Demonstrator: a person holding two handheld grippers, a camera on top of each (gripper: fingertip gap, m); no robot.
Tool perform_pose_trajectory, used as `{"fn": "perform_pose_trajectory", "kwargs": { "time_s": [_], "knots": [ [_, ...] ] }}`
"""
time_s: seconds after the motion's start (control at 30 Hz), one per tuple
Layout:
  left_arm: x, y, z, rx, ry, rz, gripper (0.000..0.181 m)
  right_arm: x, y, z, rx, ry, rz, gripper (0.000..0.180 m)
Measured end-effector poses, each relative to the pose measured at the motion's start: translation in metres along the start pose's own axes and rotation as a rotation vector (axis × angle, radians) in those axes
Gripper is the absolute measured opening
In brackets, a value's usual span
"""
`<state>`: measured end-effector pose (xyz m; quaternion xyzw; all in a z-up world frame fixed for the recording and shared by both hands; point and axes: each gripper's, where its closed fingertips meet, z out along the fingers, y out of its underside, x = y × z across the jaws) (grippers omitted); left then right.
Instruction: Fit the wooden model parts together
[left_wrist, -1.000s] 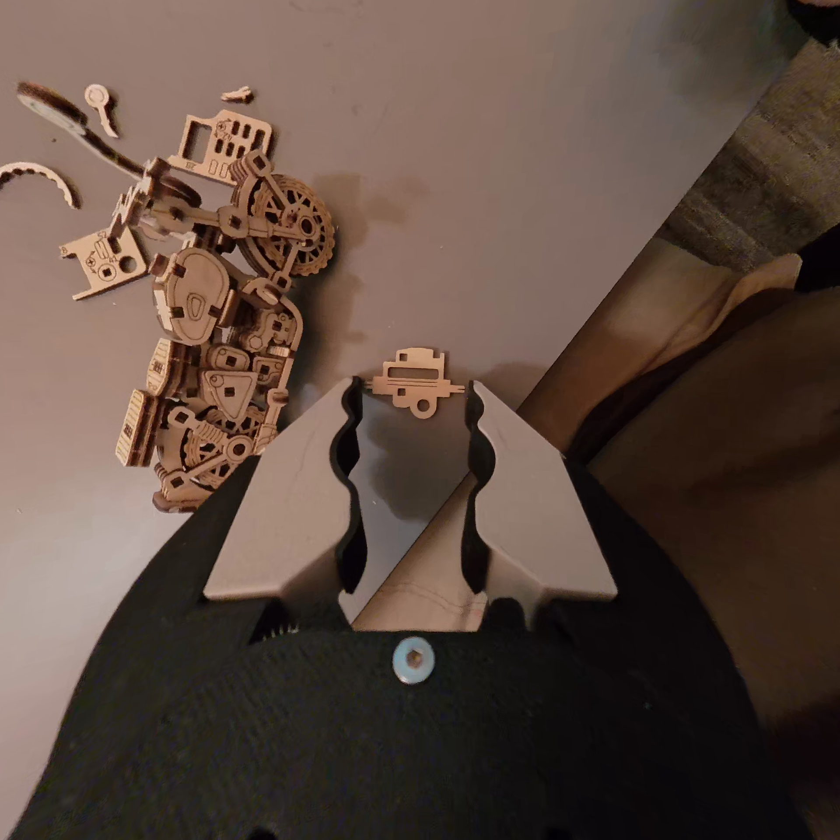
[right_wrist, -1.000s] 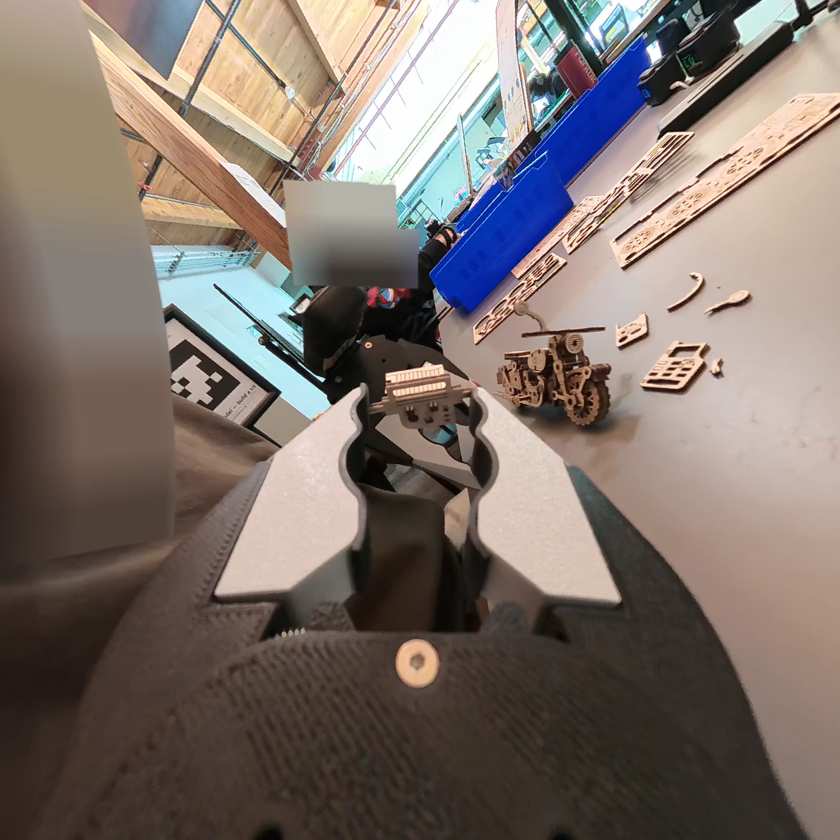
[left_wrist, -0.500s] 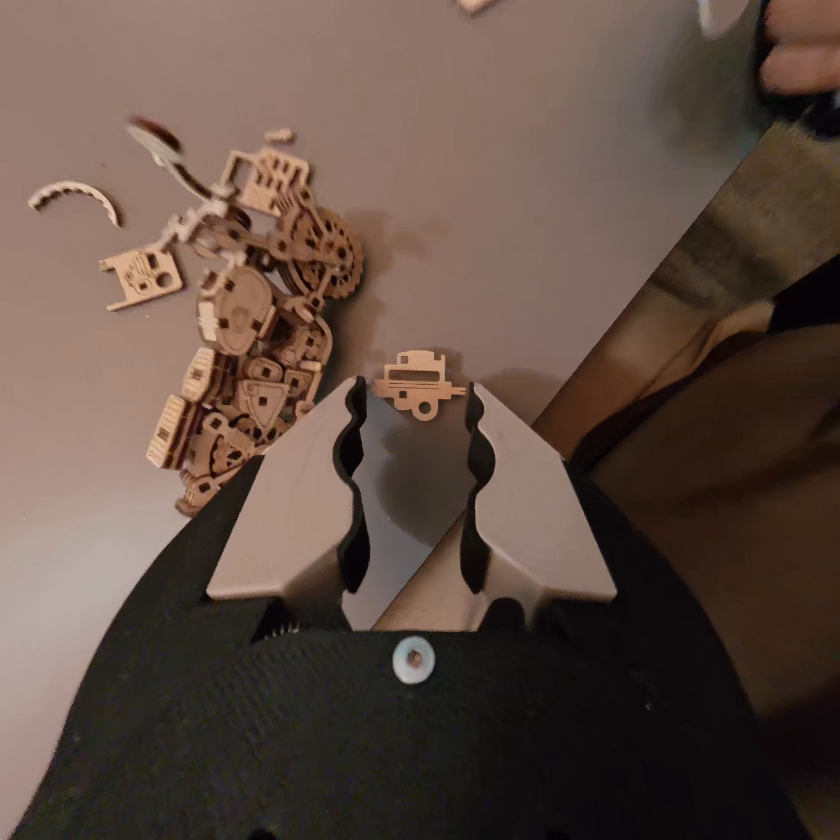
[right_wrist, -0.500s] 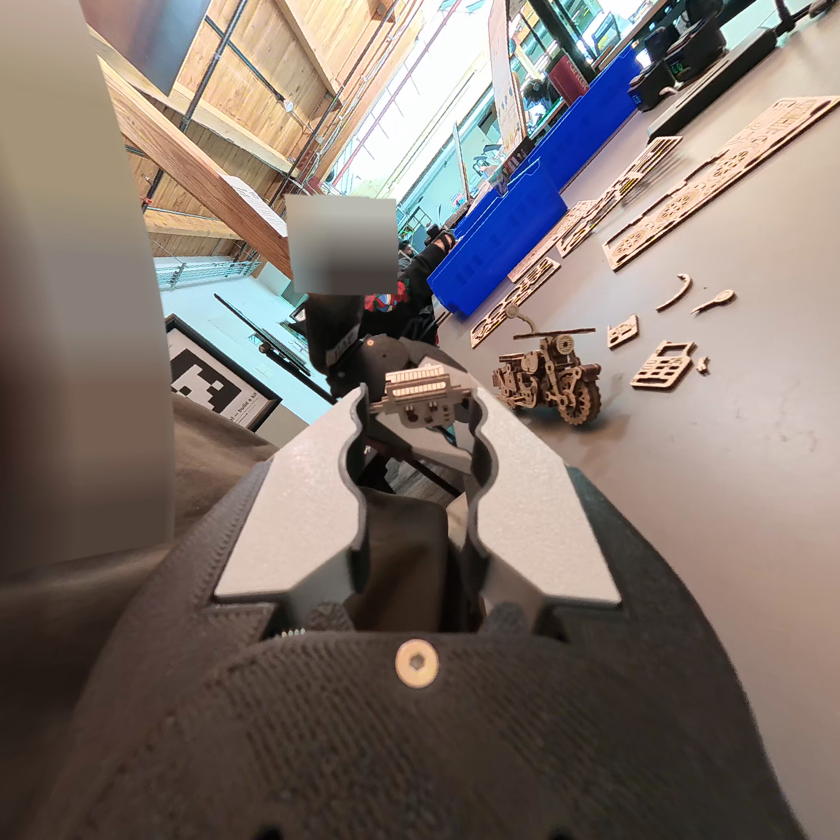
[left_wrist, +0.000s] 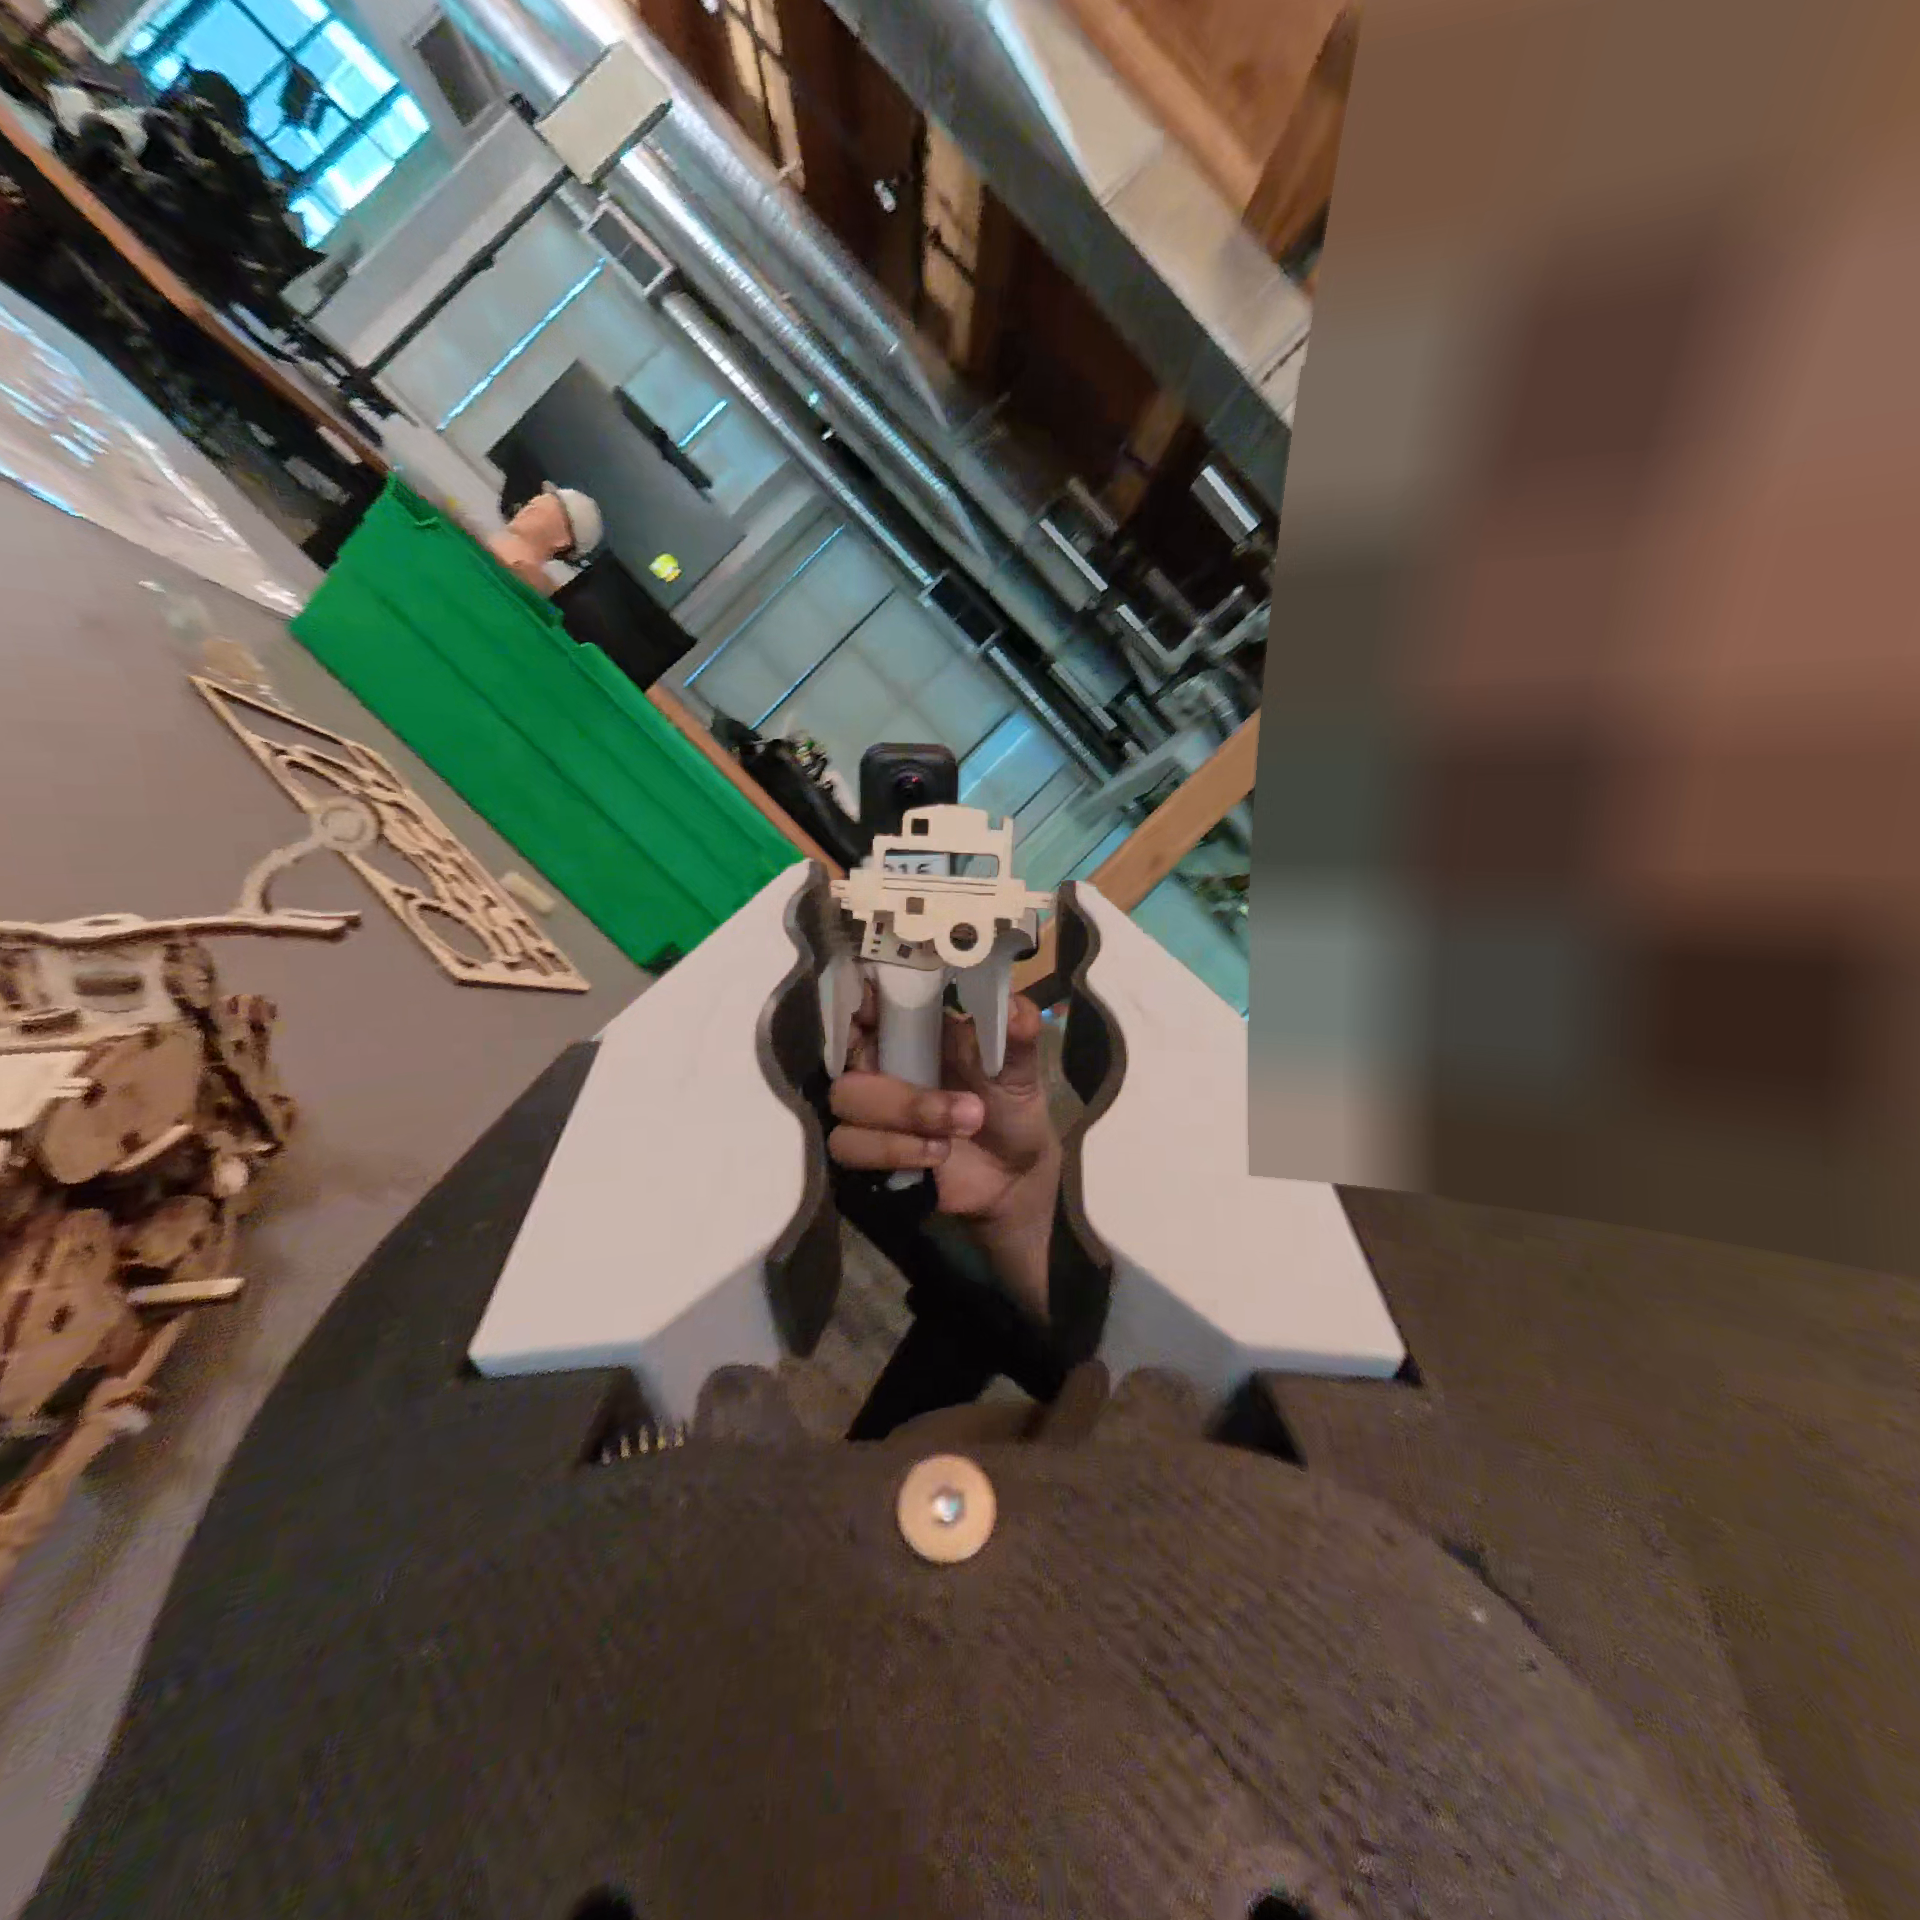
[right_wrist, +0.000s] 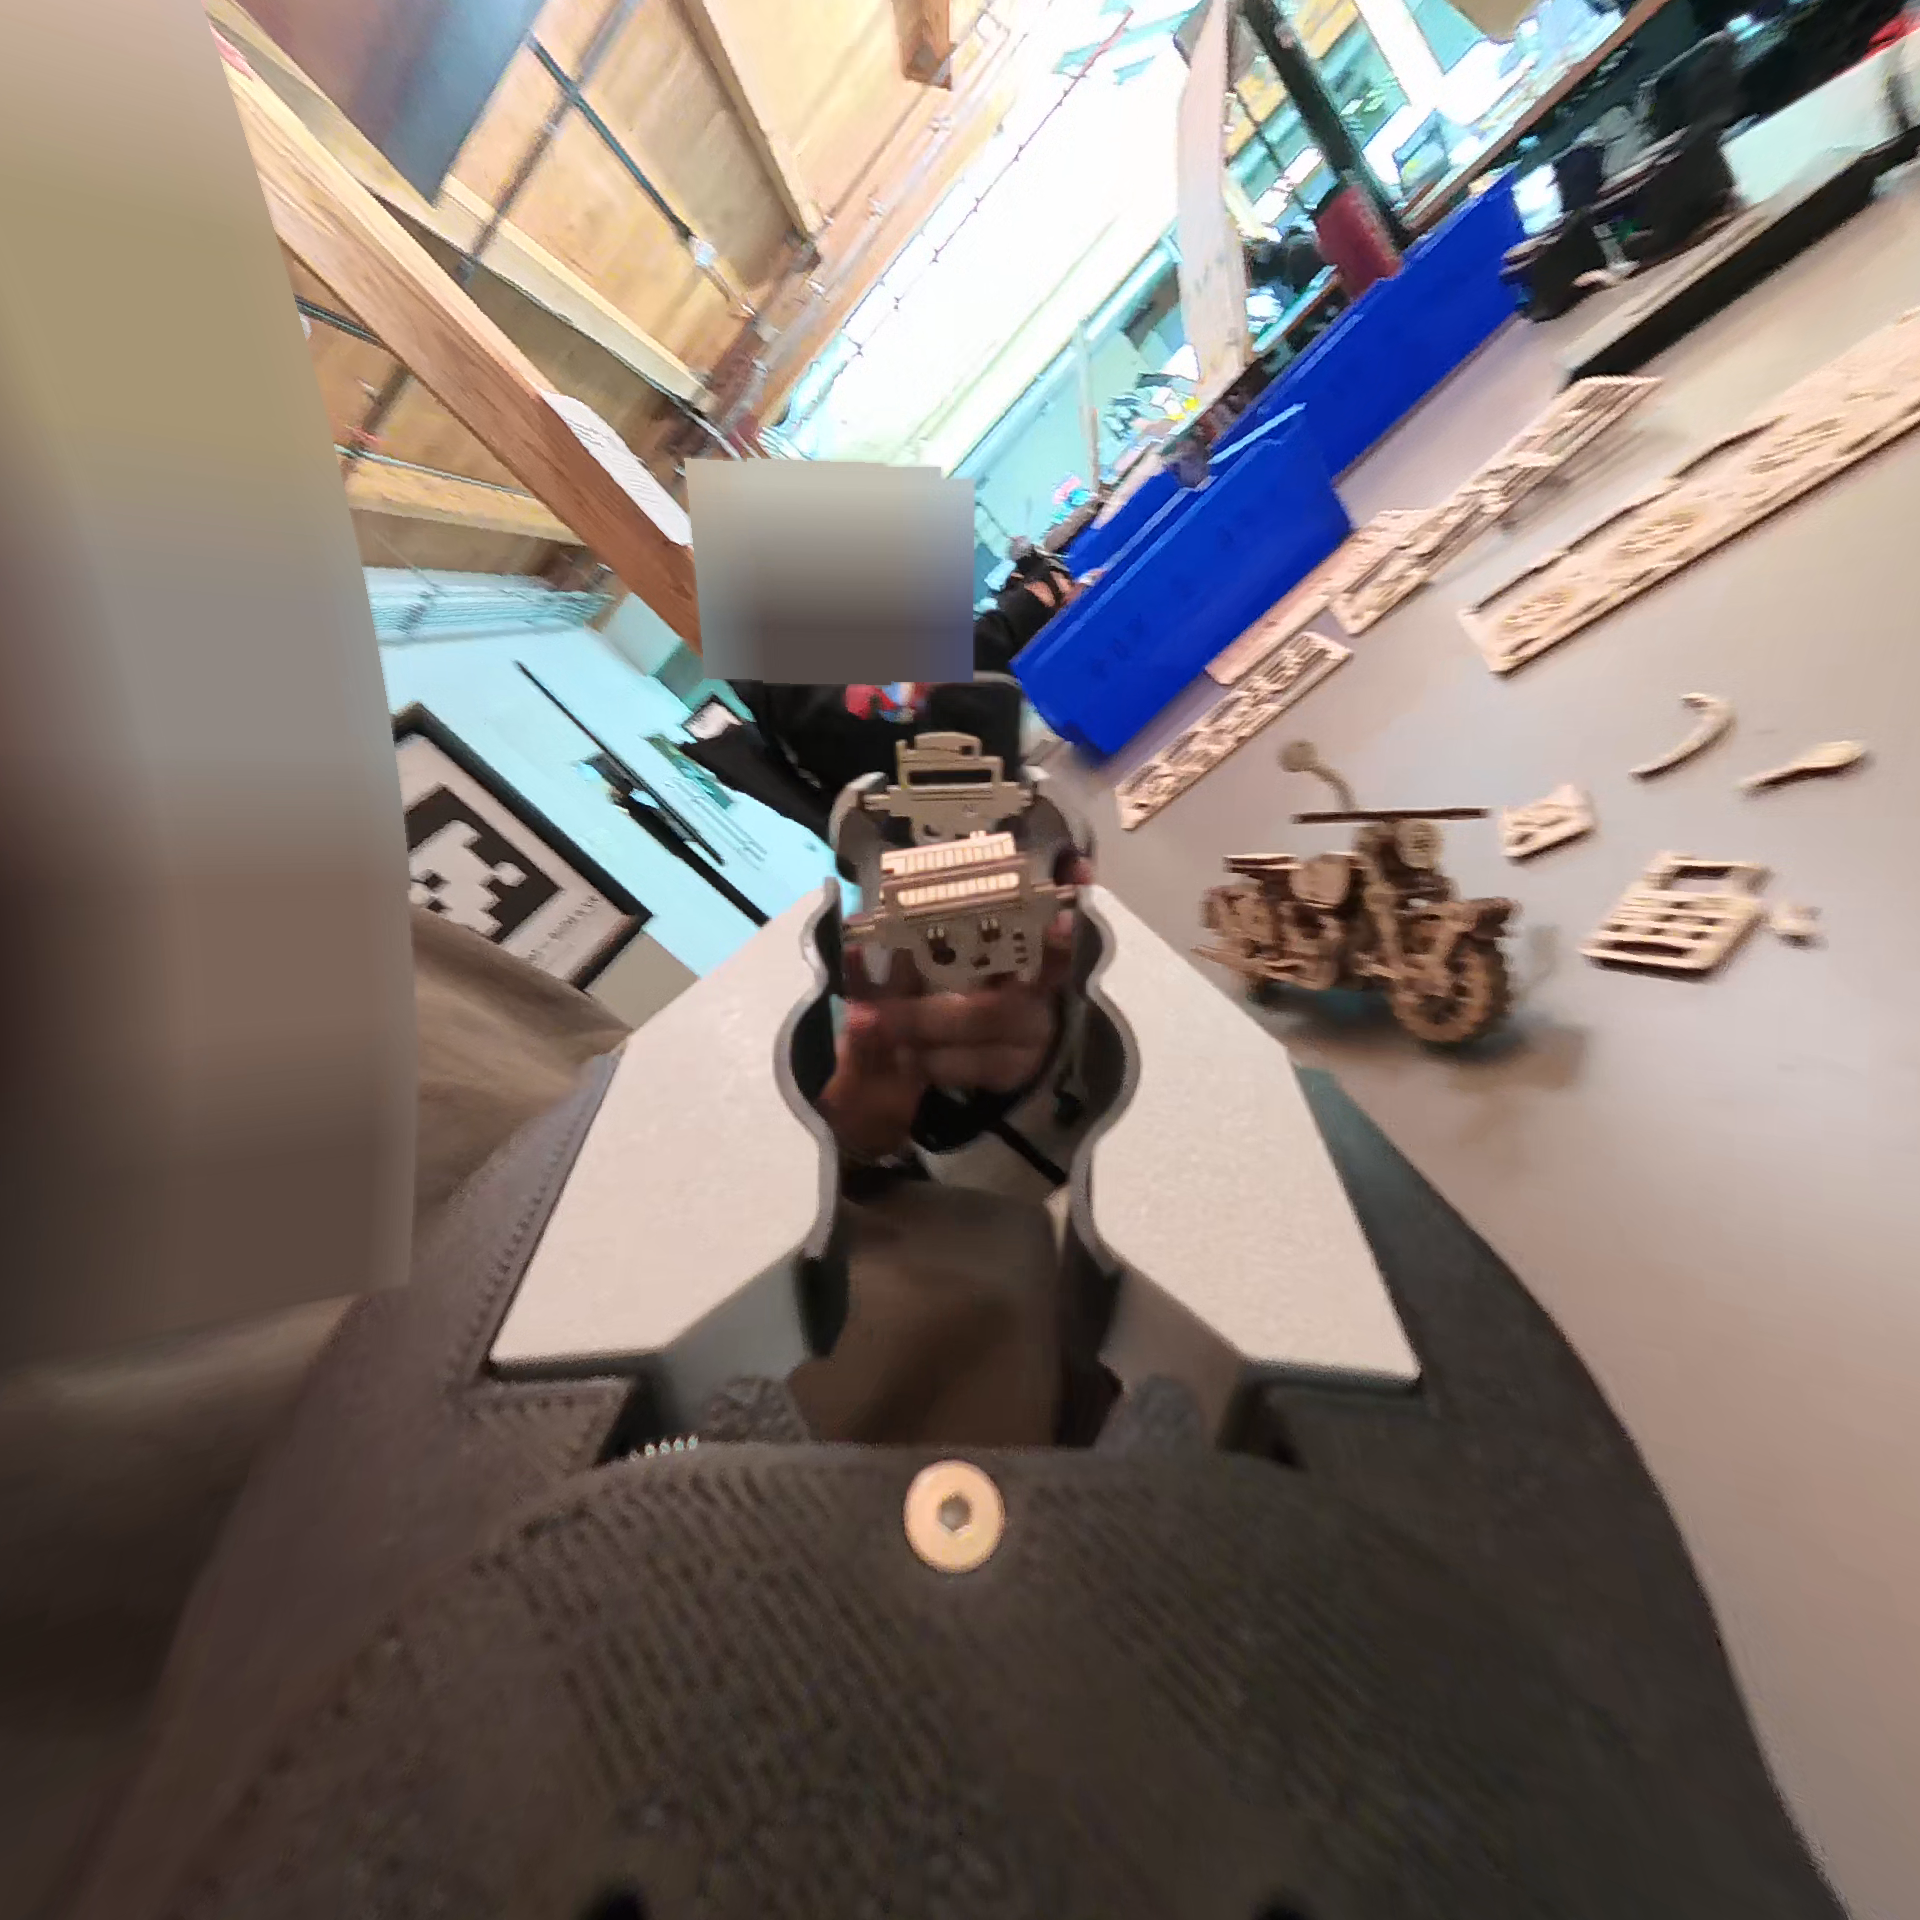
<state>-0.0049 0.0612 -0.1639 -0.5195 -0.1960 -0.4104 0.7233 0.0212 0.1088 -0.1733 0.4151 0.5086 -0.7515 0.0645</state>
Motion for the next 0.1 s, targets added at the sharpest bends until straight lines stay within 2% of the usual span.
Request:
{"fn": "perform_pose_trajectory", "kwargs": {
  "time_s": [0.1],
  "knots": [
    [0.0021,0.0044,0.0048,-0.002,0.022,-0.004,0.042,-0.0089,0.0012,0.0058,0.014,-0.046,0.052,0.044]
  ]
}}
